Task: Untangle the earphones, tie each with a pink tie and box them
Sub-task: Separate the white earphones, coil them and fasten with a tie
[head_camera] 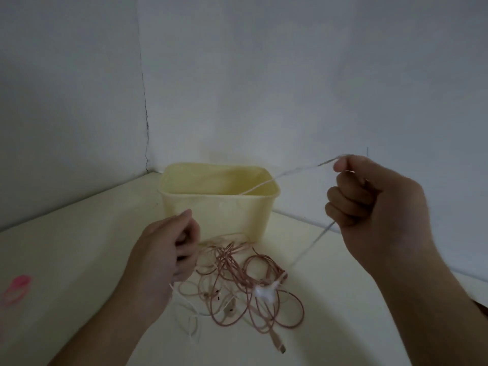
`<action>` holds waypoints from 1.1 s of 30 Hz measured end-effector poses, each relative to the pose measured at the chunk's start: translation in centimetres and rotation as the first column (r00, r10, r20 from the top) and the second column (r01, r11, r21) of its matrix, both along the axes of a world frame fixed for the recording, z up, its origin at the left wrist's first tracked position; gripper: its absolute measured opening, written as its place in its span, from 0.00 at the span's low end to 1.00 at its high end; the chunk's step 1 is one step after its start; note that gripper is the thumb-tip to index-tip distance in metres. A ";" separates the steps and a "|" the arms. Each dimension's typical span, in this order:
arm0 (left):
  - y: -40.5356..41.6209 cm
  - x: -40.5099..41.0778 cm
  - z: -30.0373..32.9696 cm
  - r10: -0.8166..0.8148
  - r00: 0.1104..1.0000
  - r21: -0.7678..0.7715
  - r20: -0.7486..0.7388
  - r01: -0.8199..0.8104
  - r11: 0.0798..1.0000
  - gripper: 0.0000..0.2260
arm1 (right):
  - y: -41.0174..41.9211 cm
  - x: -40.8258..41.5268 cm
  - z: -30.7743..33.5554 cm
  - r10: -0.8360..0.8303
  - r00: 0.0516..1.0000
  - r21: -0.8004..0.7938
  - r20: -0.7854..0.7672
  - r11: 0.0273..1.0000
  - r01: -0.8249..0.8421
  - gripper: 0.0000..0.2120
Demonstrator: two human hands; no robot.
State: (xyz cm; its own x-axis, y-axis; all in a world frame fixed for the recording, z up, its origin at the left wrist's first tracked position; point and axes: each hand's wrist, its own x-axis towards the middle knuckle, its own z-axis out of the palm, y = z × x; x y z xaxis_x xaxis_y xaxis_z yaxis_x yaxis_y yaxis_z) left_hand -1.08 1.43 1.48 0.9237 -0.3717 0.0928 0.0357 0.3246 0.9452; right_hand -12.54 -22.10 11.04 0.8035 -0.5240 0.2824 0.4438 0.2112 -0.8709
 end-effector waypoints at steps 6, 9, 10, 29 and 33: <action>1.1 1.3 -0.2 -0.040 0.983 -0.255 -0.177 -0.007 0.967 0.15 | -1.1 -0.3 0.2 -0.069 0.996 0.044 -0.052 0.996 0.071 0.12; 1.1 0.9 0.2 -0.120 0.987 -0.308 -0.108 0.081 0.948 0.11 | -1.9 -0.3 0.1 -0.132 0.945 -0.146 -0.299 0.985 0.092 0.16; 1.1 0.7 0.4 -0.158 0.985 -0.326 -0.071 0.127 0.937 0.10 | -2.1 -0.4 0.0 -0.161 0.900 -0.251 -0.405 0.966 0.060 0.18; -0.8 -2.1 0.9 0.019 0.946 0.032 0.325 -0.031 0.999 0.07 | 9.9 0.5 -3.6 0.133 0.799 -0.593 -0.586 0.601 -0.536 0.16; -0.8 -2.1 1.1 0.021 0.950 0.046 0.311 -0.037 0.998 0.10 | 8.7 1.1 -4.3 0.077 0.827 -0.530 -0.557 0.733 -0.426 0.09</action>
State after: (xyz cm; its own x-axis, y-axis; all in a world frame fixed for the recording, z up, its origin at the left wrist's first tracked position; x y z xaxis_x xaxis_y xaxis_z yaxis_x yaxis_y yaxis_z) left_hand -3.19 0.63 2.59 0.8628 -0.3566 0.3582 -0.2706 0.2728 0.9232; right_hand -11.41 -13.45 6.72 0.9913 -0.1313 0.0107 -0.0429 -0.3988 -0.9160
